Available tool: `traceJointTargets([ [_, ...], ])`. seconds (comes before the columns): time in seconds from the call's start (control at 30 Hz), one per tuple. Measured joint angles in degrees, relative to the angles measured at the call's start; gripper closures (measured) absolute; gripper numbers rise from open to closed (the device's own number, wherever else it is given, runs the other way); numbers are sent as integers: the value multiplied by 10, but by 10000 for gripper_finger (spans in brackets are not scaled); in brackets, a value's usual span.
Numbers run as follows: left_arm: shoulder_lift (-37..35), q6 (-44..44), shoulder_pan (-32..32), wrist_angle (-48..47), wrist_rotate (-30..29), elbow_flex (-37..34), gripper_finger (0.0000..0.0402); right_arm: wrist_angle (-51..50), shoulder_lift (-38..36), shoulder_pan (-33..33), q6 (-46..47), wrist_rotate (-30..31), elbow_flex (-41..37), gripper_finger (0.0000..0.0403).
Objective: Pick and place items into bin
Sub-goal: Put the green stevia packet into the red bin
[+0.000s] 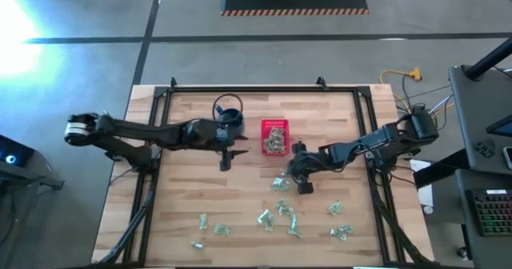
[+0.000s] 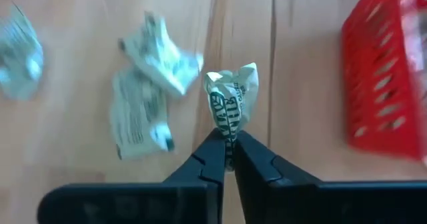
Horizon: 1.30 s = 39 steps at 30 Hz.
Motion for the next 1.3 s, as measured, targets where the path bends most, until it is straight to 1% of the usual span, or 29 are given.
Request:
traceJointTargets([
  [0.07,-19,-14,-9,-9,0,-26,219,1,-12,0,-3,7,2,387],
  [0.13,-23,-26,-19,2,0,-44,219,-2,-26,0,-10,37,3,388],
  [0.2,-26,-35,-27,3,0,-67,219,3,-40,0,-21,83,11,388],
  [0.27,-18,-45,-35,28,0,-79,219,3,-48,0,-34,145,17,389],
  [0.33,-17,-50,-40,33,0,-91,219,12,-48,-2,-54,201,26,389],
  [0.37,-11,-55,-42,46,0,-95,219,13,-49,-5,-69,220,27,389],
  [0.43,-3,-60,-46,71,1,-100,219,26,-46,-15,-92,238,36,389],
  [0.57,10,-60,-57,98,3,-102,219,26,-44,-42,-100,236,39,389],
  [0.63,15,-58,-64,97,16,-106,219,27,-42,-55,-99,232,41,381],
  [0.7,36,-54,-70,122,33,-99,219,25,-42,-68,-93,219,44,361],
  [0.8,70,-44,-78,126,48,-88,219,27,-42,-86,-77,195,48,320],
  [0.9,109,-36,-84,142,51,-73,219,25,-41,-95,-71,192,52,276],
  [1.0,153,8,-90,147,56,-46,219,27,-42,-95,-71,188,56,240],
  [1.1,204,47,-95,148,56,-9,219,25,-45,-84,-87,165,56,217],
  [1.17,237,66,-99,145,56,17,219,20,-46,-74,-93,159,56,210],
  [1.3,293,103,-105,143,51,69,219,-25,-52,-56,-85,157,56,209],
])
